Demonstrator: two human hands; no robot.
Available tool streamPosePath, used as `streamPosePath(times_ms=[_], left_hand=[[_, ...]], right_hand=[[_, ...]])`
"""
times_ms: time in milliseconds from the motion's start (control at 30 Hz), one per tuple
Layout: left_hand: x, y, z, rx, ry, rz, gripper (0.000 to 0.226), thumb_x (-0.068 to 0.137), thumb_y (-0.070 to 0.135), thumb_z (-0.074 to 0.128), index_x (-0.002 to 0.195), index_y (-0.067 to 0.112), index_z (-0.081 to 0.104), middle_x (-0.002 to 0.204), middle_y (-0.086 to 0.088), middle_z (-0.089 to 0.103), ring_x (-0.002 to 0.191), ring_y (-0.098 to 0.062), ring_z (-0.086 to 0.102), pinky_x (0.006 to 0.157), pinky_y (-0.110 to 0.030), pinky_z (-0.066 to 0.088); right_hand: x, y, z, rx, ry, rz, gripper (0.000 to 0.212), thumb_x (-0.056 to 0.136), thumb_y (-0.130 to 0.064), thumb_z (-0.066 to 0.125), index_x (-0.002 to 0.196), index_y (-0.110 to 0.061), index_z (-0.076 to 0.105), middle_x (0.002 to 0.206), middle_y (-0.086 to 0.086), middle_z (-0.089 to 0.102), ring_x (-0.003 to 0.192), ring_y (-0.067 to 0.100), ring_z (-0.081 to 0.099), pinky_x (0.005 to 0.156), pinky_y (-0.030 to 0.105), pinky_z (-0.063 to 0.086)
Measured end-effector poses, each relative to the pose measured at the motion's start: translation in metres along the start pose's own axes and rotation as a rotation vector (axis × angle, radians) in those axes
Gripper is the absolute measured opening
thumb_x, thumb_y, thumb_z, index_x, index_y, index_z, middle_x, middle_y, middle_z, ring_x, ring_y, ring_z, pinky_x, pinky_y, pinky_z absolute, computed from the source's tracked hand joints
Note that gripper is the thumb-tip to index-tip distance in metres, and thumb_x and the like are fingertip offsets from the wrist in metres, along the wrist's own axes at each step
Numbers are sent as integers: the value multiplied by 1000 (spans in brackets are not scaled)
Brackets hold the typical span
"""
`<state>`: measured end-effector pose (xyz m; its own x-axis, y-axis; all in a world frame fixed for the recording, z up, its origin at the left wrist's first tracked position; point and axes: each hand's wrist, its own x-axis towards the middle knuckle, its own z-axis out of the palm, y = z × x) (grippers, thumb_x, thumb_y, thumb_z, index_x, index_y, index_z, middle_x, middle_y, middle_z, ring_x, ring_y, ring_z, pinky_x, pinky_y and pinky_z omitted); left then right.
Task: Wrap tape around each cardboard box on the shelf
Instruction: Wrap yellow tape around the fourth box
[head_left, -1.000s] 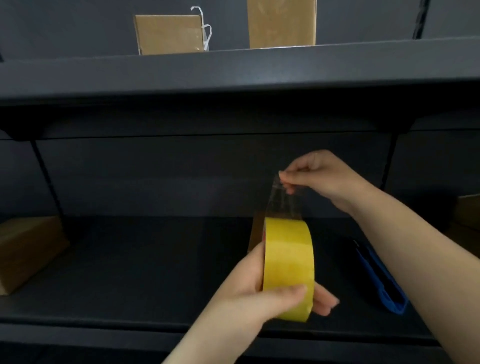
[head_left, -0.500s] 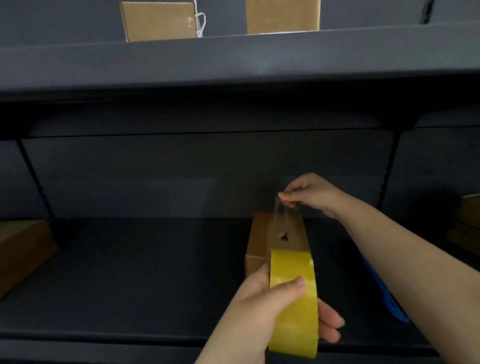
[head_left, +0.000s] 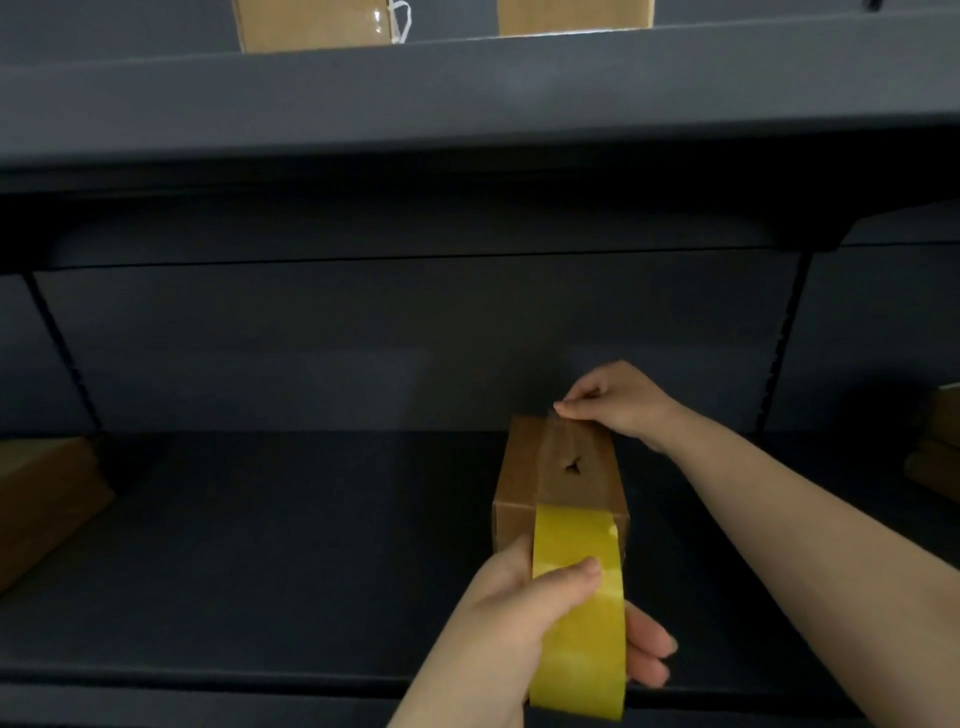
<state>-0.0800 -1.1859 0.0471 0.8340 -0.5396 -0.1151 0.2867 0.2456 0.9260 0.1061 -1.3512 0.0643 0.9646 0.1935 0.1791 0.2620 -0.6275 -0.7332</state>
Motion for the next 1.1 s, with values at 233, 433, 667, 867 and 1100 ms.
streamPosePath(times_ms=[233,433,667,867,1100], left_hand=[[1,-4,-2,-19,3,14,48,67,21,59,113,5,54,71,-23,68,60,-30,67,62,-34,58],[-1,-8,0,-27,-18,64,40,74,22,55,111,8,50,64,-16,70,54,-24,68,57,-29,56],[-2,-10,5,13,47,135,40,73,24,55,108,6,51,61,-16,69,47,-24,64,51,-27,53],[-3,-14,2,53,91,167,40,73,26,55,106,4,52,58,-13,68,44,-22,62,48,-24,51],[1,-18,-1,38,59,123,39,71,25,55,105,8,49,55,-12,67,42,-22,62,47,-23,51]], right_hand=[[1,7,6,45,44,33,8,76,-26,74,71,-20,72,71,-7,66,70,1,58,48,3,39],[-1,9,12,288,49,261,27,69,-28,80,84,-7,71,83,8,69,77,18,65,57,24,49],[8,-1,26,205,86,381,6,75,-15,64,75,-9,62,68,8,60,55,19,57,48,19,44],[-3,-16,19,-68,139,151,32,94,-26,51,117,-7,62,119,12,62,107,24,57,85,23,40],[-63,-44,29,-661,-416,-163,67,95,-54,14,148,-15,2,157,1,-5,143,13,-4,107,24,-4]])
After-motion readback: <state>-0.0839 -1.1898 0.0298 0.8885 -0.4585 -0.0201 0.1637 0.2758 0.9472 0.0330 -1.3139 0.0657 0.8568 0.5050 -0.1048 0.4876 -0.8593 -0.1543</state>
